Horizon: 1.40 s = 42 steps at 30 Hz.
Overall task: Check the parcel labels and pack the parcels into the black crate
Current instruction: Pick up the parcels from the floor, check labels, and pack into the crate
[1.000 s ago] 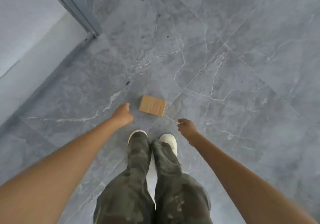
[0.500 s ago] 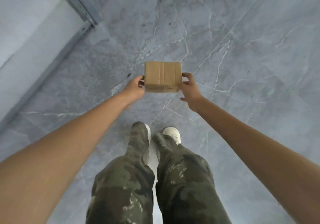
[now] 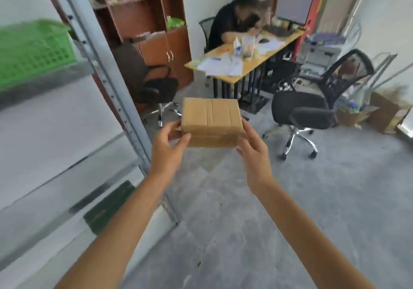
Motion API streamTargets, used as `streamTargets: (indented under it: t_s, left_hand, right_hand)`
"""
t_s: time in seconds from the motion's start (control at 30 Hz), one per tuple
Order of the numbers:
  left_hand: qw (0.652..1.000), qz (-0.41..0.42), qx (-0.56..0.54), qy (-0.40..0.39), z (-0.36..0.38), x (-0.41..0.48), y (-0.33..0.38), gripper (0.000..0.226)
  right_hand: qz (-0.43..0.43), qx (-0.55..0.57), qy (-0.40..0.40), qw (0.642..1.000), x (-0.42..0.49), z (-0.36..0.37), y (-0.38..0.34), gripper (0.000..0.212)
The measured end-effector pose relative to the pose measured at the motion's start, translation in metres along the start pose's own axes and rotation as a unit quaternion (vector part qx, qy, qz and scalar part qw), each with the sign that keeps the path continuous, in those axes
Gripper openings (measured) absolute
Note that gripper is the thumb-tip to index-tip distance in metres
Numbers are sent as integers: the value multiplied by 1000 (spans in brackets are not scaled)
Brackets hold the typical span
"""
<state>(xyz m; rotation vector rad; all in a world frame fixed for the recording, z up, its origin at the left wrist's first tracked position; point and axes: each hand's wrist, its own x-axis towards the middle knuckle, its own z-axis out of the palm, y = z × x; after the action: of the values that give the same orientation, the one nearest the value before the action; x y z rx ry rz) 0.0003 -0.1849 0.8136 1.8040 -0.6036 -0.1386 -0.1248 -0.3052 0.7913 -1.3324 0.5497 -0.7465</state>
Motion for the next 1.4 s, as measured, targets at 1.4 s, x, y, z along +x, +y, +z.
streamTargets:
  t_s: [1.4]
  left_hand:
    - [879,-26,-181,440,-398,-526,89,73]
  right_hand:
    - [-152,92,-409,895,-509,259,-132,65]
